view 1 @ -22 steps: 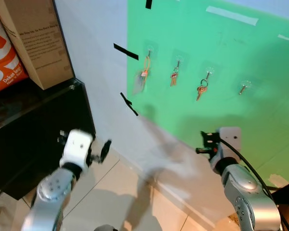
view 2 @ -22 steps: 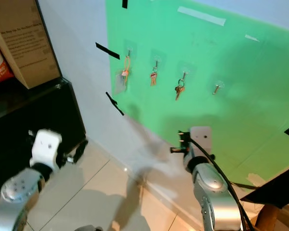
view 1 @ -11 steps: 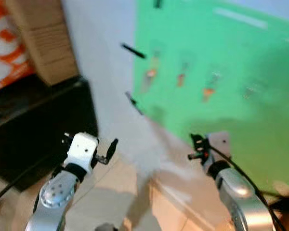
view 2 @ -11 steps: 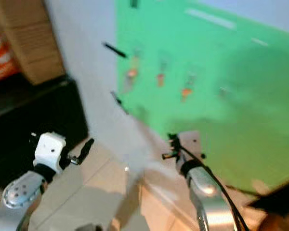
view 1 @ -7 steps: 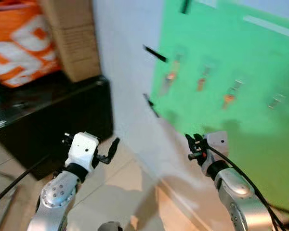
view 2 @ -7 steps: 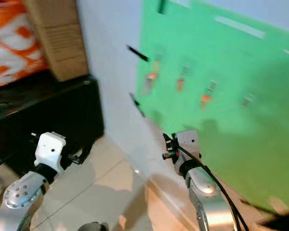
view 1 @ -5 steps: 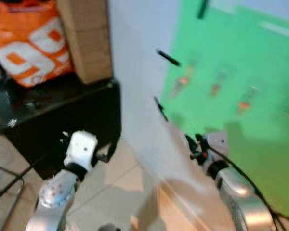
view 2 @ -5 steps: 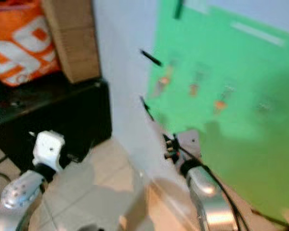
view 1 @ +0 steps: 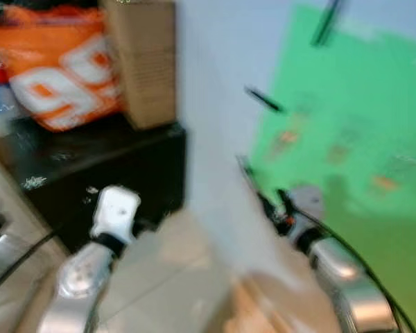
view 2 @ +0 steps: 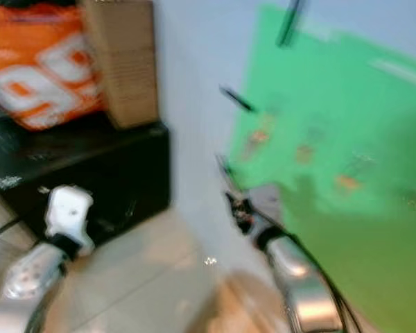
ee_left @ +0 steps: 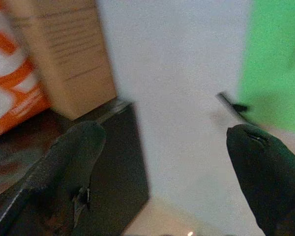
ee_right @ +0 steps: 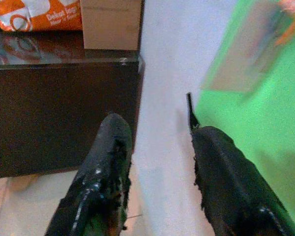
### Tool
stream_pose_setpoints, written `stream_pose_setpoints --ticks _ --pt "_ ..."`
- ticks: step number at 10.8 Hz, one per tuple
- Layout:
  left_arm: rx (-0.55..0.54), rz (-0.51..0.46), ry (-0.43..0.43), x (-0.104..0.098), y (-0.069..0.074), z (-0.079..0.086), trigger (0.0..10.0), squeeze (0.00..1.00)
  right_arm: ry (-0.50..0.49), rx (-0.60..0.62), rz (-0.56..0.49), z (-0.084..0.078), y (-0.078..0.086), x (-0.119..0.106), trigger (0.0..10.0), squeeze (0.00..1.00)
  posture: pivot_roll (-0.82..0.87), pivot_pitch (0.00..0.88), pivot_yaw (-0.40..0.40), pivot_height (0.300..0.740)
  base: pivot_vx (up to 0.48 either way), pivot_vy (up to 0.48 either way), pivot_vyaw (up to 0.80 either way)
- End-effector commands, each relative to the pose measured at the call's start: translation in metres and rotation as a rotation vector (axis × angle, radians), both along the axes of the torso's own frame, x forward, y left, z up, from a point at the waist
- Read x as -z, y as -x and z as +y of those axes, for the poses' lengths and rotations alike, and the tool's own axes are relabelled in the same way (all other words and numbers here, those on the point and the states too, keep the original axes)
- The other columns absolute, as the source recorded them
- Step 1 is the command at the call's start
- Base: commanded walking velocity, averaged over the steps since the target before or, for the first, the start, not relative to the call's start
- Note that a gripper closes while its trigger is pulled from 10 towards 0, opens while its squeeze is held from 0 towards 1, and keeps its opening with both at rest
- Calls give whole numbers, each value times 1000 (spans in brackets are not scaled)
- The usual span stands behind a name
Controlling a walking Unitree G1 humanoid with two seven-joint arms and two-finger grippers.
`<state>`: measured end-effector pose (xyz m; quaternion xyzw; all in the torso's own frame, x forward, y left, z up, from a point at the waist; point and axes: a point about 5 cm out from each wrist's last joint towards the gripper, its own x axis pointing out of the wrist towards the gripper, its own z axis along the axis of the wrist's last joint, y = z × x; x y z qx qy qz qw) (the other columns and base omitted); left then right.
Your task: Hang keys on a hook
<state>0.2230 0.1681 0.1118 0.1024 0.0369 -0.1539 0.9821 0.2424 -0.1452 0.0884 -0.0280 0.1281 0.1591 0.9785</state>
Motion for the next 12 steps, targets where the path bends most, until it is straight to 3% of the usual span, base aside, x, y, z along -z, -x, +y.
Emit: stream_pose_setpoints --ticks 1,11,12 --pt "-24 -7 -14 -3 -1 7 10000 0 -19 -21 -28 6 -3 -6 10000 1000 -32 0 -69 740 401 0 800" --pt "-35 -20 -29 -6 -3 13 10000 0 -15 -15 -36 8 -7 -6 10000 1000 -23 0 -70 740 400 0 800" --pt "-31 -21 -31 -6 -3 12 10000 0 -17 7 -35 7 -8 -6 10000 1000 -23 0 -70 740 398 0 0"
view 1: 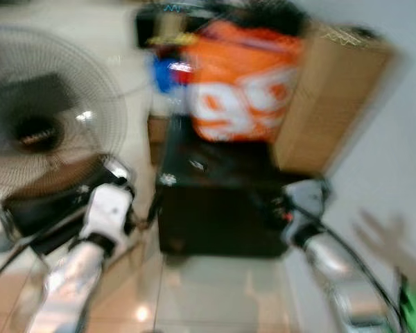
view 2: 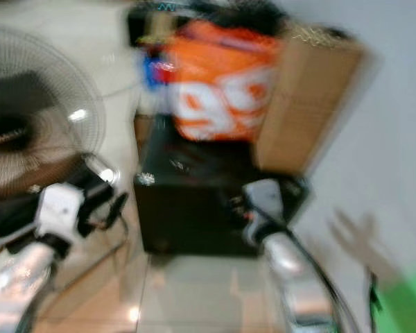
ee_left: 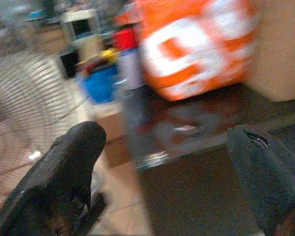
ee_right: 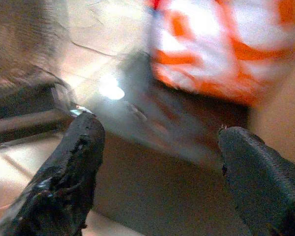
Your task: Hang keys on a hook
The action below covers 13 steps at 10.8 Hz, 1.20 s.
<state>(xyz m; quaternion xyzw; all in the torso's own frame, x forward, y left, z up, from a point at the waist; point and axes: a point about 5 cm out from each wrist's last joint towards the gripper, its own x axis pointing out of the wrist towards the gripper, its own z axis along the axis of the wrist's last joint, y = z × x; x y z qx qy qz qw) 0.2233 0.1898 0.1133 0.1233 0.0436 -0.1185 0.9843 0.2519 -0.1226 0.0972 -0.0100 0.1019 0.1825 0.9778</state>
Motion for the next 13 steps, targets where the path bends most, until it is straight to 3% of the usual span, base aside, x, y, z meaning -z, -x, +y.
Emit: stream_pose_setpoints --ticks 1,5,6,10,13 --pt "43 -20 9 -4 -3 -10 10000 0 37 66 16 -18 2 4 10000 1000 -19 0 -75 740 401 0 0" --pt "89 -17 -9 -3 -8 -14 10000 0 50 141 9 -24 1 4 10000 992 -36 0 -37 740 399 0 0" --pt "113 -18 -8 -4 -12 -16 10000 0 44 167 6 -25 3 3 10000 0 -45 0 -21 740 398 0 0" --pt "182 -6 -7 -4 -22 -24 10000 0 54 219 18 -34 12 4 10000 0 -89 0 38 740 393 0 0" --pt "186 -5 -3 -3 -22 -25 10000 0 74 220 23 -40 11 2 10000 0 -86 0 20 740 380 0 0"
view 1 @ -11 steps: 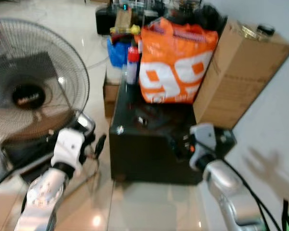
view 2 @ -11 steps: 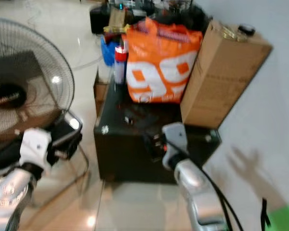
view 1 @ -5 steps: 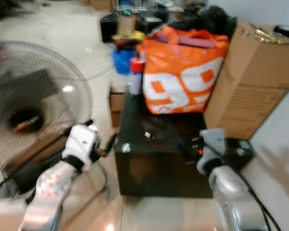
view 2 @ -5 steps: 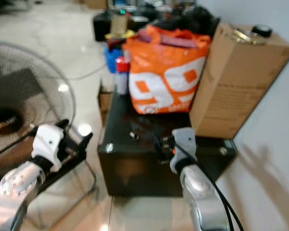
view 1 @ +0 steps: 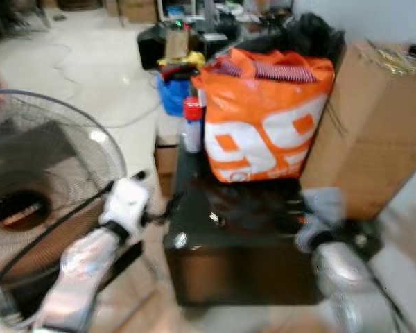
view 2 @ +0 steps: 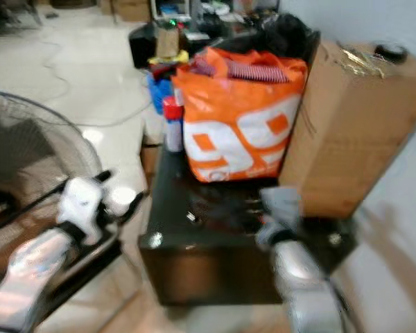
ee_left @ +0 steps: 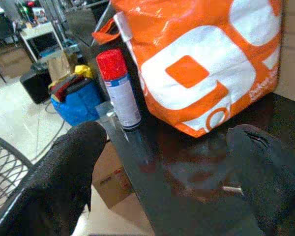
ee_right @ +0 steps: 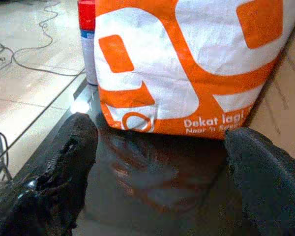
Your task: Hang keys on a hook
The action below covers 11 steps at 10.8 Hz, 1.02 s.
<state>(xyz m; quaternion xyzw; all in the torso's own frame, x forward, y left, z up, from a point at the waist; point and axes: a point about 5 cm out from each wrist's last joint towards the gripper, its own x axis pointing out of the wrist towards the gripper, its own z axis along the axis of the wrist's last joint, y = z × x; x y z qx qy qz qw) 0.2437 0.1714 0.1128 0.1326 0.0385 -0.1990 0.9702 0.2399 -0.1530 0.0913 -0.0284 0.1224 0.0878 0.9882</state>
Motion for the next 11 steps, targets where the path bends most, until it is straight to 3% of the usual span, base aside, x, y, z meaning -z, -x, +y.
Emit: stream_pose_setpoints --ticks 1,4,6,7,8,10,11 --pt "18 -12 15 -3 0 -6 10000 0 21 17 -4 -9 -2 -4 10000 0 -85 0 12 740 379 0 0" --pt "-3 -9 11 0 5 -4 10000 0 74 -53 11 -5 -15 -5 10000 0 -88 0 -7 740 343 0 0" --pt "48 46 -18 8 13 -5 10000 0 88 -150 98 3 -23 8 10000 0 -95 3 -6 740 0 0 0" --pt "134 115 -70 19 24 -8 10000 0 110 -261 192 11 -22 26 10000 1000 -86 27 -17 740 0 0 0" --pt "193 178 -115 28 34 -5 10000 0 123 -341 285 20 -18 44 10000 1000 -75 51 -31 740 0 0 0" --pt "234 223 -126 32 42 -4 10000 0 92 -414 416 31 -12 64 10000 1000 -60 83 -49 740 0 0 0" --pt "247 241 -129 33 45 -2 10000 0 84 -455 474 36 -10 75 10000 122 -57 95 -55 740 0 0 0"
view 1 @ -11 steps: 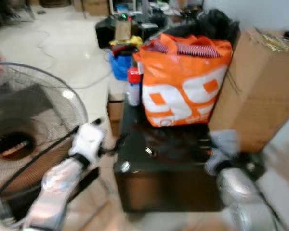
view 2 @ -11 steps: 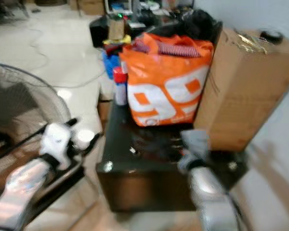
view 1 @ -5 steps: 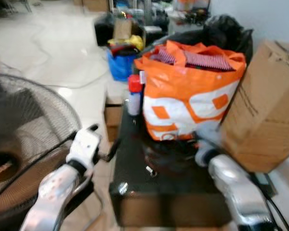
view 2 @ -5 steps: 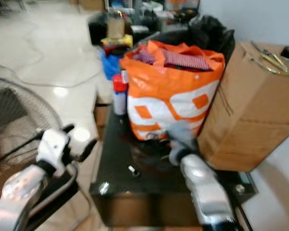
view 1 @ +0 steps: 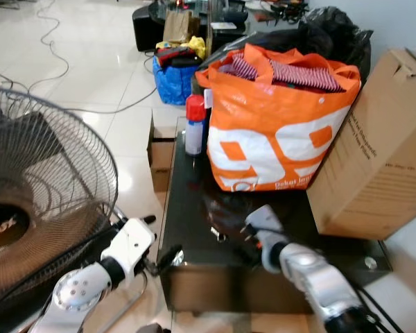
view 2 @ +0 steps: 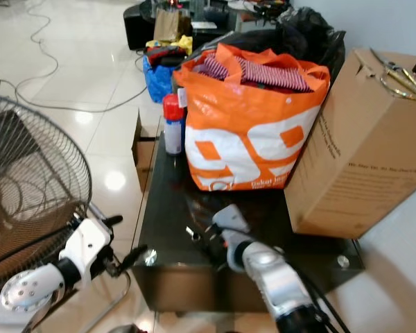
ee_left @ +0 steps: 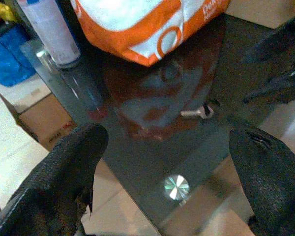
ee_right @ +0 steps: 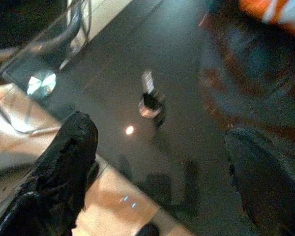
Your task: Hang keys on a hook
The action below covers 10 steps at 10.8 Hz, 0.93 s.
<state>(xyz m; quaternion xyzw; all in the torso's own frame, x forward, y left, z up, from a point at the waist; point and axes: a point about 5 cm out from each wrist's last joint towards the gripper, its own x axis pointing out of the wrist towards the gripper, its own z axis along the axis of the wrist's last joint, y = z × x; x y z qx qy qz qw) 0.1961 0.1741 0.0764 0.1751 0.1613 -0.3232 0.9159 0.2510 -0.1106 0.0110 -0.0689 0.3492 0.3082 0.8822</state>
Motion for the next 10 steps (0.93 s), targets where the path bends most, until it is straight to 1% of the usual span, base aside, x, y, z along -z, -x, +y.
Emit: stream_pose_setpoints --ticks 1,2,4,6,7,8,9,10 --pt "32 12 -1 -2 3 -2 10000 0 -6 13 21 -1 -3 5 10000 0 -51 118 -60 740 0 0 0" --pt "39 23 -4 -2 6 -2 10000 0 -26 31 36 3 -5 6 10000 0 -48 132 -64 740 0 0 0" --pt "42 45 -5 -4 17 1 10000 0 -61 86 24 16 -13 10 10000 0 -33 165 -72 740 0 0 0" --pt "38 52 -5 -7 23 2 10000 0 -116 139 2 24 -17 8 10000 0 -21 182 -76 740 0 0 0" --pt "37 55 -4 -8 25 2 10000 0 -114 151 -12 27 -19 9 9569 0 -16 187 -76 740 0 0 0" --pt "38 55 -4 -9 26 2 10000 0 -117 170 -12 30 -21 11 6745 0 -10 191 -77 740 0 0 0" --pt "36 55 -5 -10 26 3 10000 0 -124 185 -12 32 -22 11 4667 0 -5 195 -78 740 0 0 0" --pt "35 57 -7 -11 27 3 10000 0 -136 188 -12 38 -24 12 3098 0 4 199 -79 740 0 0 0"
